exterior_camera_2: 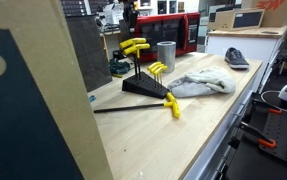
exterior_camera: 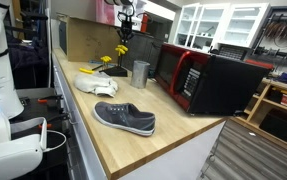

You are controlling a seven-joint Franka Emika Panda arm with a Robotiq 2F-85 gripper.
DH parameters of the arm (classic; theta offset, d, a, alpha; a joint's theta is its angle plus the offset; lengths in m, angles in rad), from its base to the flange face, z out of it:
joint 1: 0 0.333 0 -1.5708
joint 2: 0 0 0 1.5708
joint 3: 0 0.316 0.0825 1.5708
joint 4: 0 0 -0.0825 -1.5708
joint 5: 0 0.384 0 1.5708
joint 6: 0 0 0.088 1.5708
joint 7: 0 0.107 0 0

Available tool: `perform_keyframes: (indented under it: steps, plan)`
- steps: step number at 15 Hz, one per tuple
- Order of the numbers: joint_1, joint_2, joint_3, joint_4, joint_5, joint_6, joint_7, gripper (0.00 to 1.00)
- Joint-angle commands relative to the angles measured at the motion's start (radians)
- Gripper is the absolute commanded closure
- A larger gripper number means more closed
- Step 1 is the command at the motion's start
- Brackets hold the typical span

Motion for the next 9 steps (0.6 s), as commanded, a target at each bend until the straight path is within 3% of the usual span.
perform_keyframes:
  steps: [1,9]
  plan:
    - [0.009,0.0,0.006,-0.064,-0.058,0.017,-0.002,1.0]
    - [-0.017,-0.082,0.017,-0.054,-0.021,0.003,-0.066,1.0]
